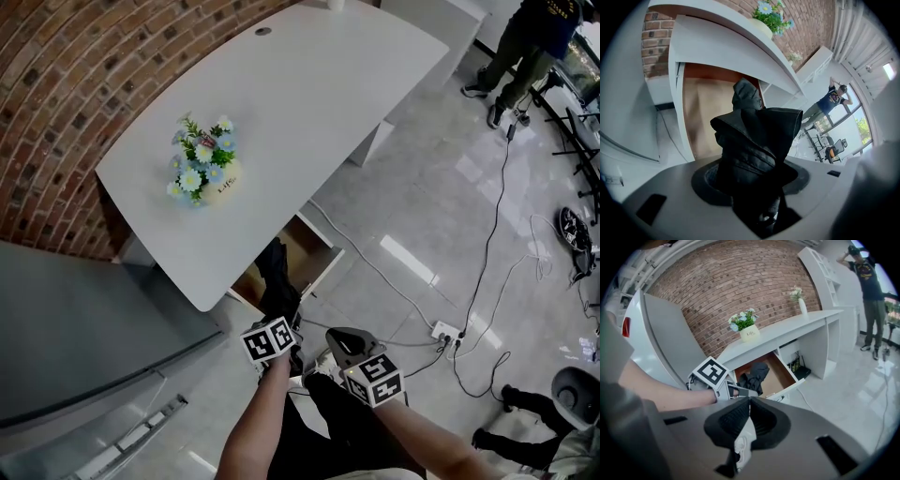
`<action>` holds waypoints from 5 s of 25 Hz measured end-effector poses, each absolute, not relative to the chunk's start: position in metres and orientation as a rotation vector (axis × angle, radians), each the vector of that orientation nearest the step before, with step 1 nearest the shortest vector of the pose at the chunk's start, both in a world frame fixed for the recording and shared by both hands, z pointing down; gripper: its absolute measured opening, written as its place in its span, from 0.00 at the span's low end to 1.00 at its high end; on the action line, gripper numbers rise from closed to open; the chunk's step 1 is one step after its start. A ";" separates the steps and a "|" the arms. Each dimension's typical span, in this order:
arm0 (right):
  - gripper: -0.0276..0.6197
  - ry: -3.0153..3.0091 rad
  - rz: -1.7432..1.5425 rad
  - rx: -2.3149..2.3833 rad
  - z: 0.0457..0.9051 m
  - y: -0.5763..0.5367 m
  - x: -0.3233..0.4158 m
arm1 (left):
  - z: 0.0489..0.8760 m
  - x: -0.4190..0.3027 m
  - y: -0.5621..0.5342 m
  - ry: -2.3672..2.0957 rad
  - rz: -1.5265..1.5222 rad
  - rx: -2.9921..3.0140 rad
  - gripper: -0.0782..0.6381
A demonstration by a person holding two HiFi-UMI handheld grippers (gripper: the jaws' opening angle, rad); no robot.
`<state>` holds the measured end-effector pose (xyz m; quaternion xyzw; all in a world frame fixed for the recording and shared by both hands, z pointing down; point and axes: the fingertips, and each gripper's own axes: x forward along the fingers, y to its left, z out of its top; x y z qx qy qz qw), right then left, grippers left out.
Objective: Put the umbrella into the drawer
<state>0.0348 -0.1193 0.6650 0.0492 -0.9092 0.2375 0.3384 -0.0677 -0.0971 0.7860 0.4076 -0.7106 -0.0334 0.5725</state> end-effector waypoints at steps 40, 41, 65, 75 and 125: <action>0.07 -2.338 0.667 0.136 0.706 -0.132 0.040 | 0.841 -0.097 -0.108 -1.611 -0.022 0.775 0.47; 0.07 -2.337 0.670 0.143 0.706 -0.132 0.041 | 0.842 -0.097 -0.108 -1.601 -0.016 0.774 0.47; 0.07 -2.315 0.755 0.302 0.716 -0.138 0.033 | 0.840 -0.099 -0.117 -1.589 0.117 0.850 0.51; 0.07 -2.305 0.753 0.312 0.716 -0.131 0.033 | 0.832 -0.099 -0.116 -1.593 0.138 0.892 0.52; 0.07 -2.316 0.731 0.299 0.706 -0.080 0.011 | 0.786 -0.103 -0.078 -1.622 0.085 0.954 0.52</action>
